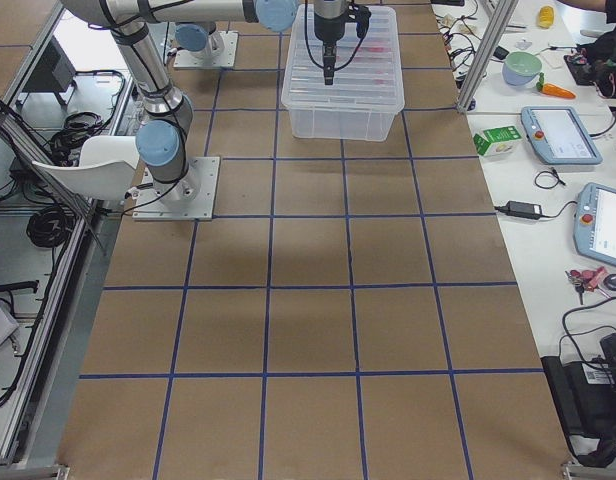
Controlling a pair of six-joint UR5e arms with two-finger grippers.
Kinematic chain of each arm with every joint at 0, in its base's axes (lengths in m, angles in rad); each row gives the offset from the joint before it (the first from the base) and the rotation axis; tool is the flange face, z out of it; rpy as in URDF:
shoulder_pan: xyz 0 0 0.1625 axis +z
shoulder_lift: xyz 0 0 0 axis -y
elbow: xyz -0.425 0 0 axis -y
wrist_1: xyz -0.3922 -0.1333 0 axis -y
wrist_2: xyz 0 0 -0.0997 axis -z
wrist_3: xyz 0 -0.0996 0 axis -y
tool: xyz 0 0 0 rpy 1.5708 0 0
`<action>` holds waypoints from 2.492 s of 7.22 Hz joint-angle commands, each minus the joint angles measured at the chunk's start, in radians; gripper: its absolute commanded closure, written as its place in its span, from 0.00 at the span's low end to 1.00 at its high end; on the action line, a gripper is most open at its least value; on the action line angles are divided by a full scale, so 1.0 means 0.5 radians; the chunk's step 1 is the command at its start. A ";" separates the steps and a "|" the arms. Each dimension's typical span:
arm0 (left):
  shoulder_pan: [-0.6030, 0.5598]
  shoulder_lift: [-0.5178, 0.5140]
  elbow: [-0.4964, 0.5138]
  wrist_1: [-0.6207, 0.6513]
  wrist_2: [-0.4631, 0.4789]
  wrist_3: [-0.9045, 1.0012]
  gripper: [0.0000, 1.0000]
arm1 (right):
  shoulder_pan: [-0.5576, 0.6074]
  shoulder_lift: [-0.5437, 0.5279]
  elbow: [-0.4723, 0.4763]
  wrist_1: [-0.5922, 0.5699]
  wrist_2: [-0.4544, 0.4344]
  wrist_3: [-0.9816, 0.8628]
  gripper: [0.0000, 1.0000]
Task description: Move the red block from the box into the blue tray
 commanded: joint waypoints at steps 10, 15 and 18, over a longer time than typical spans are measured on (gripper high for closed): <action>0.006 0.012 0.006 -0.011 0.002 -0.010 0.00 | 0.000 0.279 0.390 -0.604 0.034 0.002 0.00; 0.012 0.006 0.006 -0.008 -0.010 -0.001 0.00 | -0.003 0.403 0.396 -0.721 0.093 -0.035 0.00; 0.015 0.003 0.018 -0.008 -0.017 -0.001 0.00 | -0.021 0.403 0.387 -0.727 0.087 -0.108 0.00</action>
